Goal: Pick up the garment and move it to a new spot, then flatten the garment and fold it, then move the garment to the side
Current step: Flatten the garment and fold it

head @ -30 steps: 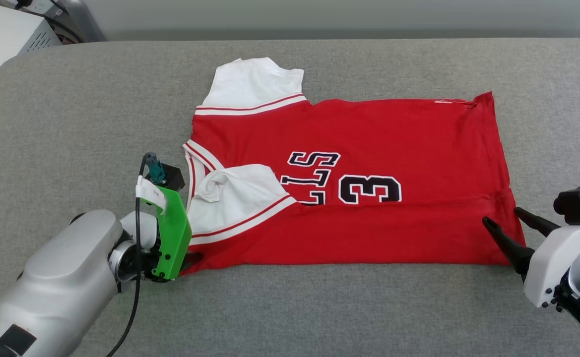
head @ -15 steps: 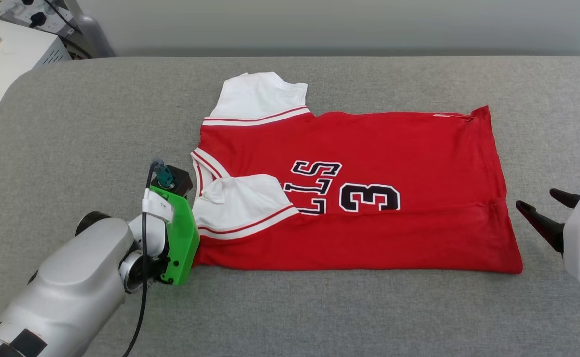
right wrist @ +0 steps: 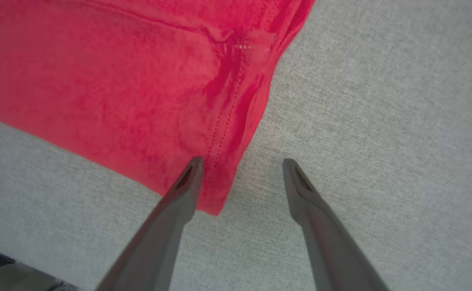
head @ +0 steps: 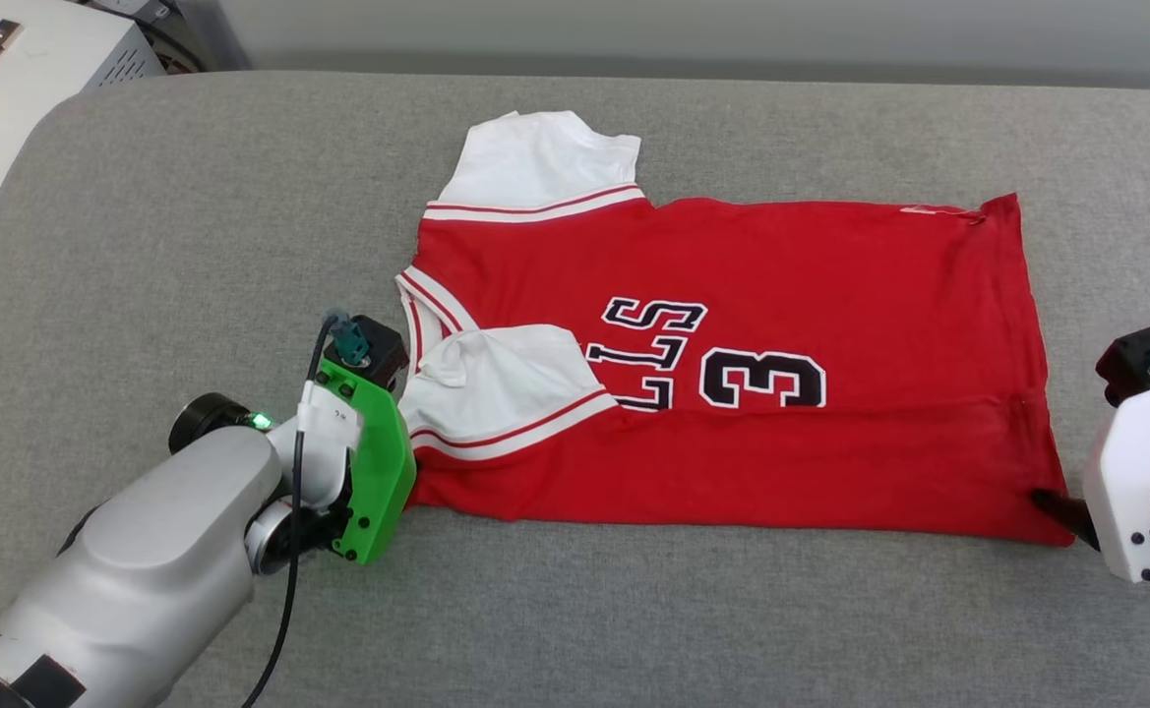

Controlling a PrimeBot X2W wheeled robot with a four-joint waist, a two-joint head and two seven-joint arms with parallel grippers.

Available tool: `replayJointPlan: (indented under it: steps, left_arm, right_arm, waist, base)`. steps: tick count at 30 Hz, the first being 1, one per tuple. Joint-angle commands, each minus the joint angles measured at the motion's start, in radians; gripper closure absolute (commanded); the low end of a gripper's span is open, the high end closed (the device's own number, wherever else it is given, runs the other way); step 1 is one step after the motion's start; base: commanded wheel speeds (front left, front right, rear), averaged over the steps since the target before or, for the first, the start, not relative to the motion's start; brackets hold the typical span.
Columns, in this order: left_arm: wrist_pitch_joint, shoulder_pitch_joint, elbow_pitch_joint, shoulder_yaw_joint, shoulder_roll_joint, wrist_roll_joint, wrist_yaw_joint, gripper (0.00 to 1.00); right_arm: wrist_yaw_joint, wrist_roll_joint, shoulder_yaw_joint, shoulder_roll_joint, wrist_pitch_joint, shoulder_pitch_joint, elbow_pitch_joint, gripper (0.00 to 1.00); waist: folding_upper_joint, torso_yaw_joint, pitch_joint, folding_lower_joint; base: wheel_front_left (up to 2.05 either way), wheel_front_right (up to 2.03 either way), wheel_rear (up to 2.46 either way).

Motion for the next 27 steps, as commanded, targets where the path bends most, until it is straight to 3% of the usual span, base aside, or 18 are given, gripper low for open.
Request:
replayJointPlan:
  steps: [1,10,11,12,13,20,27]
  left_arm:
    - [-0.005,-0.024,-0.004,-0.002,0.004,0.023,-0.002,1.0]
    - [-0.021,-0.019,-0.003,-0.013,0.005,0.039,0.003,1.0]
    - [-0.024,-0.013,-0.001,-0.015,0.006,0.037,0.003,1.0]
    - [-0.027,-0.004,0.0,-0.015,0.006,0.034,0.004,1.0]
    - [-0.03,0.003,0.0,-0.016,0.006,0.032,0.005,1.0]
    - [-0.064,0.068,-0.024,-0.012,0.046,0.012,0.013,1.0]
    - [-0.05,0.127,-0.131,-0.014,0.115,-0.013,0.034,1.0]
  right_arm:
    - [-0.001,-0.002,0.01,0.018,0.003,-0.023,0.029,0.0]
    - [-0.001,0.028,0.131,0.08,-0.007,-0.022,0.18,0.0]
    - [-0.001,0.036,0.14,0.082,-0.018,-0.022,0.183,0.29]
    - [-0.001,0.047,0.143,0.082,-0.04,-0.024,0.186,0.87]
    - [-0.001,0.052,0.145,0.079,-0.059,-0.026,0.187,1.0]
    - [-0.001,0.095,0.128,0.029,-0.193,-0.014,0.138,1.0]
    - [-0.001,0.129,0.094,-0.058,-0.214,0.087,0.026,1.0]
  waist:
    - [-0.0001,0.008,0.021,0.0]
    - [-0.0001,0.004,0.042,0.0]
    - [-0.0001,0.001,0.039,0.0]
    - [-0.0001,-0.002,0.032,0.0]
    - [-0.0001,-0.004,0.026,0.0]
    - [-0.0001,-0.016,-0.069,0.0]
    - [-0.0001,-0.007,-0.13,0.0]
  base:
    - [0.0,0.0,0.0]
    - [0.0,0.0,0.0]
    - [0.0,0.0,0.0]
    - [0.0,0.0,0.0]
    - [0.0,0.0,0.0]
    - [0.0,0.0,0.0]
    - [0.0,0.0,0.0]
